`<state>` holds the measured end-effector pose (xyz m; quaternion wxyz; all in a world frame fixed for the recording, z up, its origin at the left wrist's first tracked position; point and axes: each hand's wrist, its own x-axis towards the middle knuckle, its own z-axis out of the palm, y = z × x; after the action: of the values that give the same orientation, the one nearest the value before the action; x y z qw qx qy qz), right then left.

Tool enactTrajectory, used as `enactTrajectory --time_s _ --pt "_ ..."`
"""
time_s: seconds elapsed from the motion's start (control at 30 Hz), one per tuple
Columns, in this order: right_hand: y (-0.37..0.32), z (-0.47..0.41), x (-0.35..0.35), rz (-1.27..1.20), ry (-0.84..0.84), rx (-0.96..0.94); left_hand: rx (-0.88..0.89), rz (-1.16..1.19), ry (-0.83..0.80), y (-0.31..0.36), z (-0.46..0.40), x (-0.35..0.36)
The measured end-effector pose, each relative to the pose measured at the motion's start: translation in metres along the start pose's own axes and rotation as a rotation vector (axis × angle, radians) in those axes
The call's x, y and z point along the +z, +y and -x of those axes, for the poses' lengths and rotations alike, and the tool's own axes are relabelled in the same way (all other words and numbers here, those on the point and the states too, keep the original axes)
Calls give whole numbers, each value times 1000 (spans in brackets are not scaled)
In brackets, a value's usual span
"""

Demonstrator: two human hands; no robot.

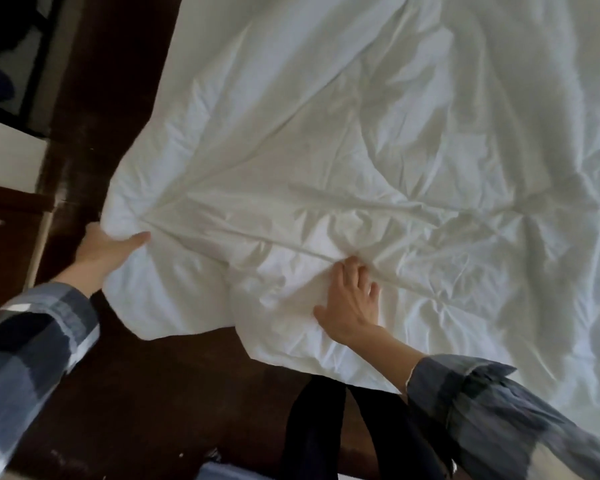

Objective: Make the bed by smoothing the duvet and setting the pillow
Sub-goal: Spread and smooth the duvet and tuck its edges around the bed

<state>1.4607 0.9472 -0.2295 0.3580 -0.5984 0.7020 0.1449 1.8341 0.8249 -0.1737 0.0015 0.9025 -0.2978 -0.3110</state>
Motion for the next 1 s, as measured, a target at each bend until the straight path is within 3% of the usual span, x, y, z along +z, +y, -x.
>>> enactTrajectory --time_s 0.1,0.17,0.33,0.37,0.43,0.5,0.7,0.87,1.0 --pt "4 -3 -2 4 -25 4 -171 120 32 -11 29 44" --pt "3 -4 -2 -7 -20 14 -395 149 -24 -21 55 70" --pt "-25 -3 1 -158 68 37 -725 567 -481 -25 71 128" --pt "-35 -5 3 -186 67 47 -659 581 -497 -25 68 136" --pt "-53 -10 7 -211 78 81 -596 709 -285 -30 61 150" --pt "-68 -14 12 -198 101 128 -510 647 -159 -31 64 154" --pt "-110 -20 32 -106 111 279 -346 393 -278 -44 64 127" --pt "-116 5 69 78 64 320 -242 185 -119 -140 37 91" --pt "-132 37 99 117 64 235 -233 82 -83 -184 18 71"
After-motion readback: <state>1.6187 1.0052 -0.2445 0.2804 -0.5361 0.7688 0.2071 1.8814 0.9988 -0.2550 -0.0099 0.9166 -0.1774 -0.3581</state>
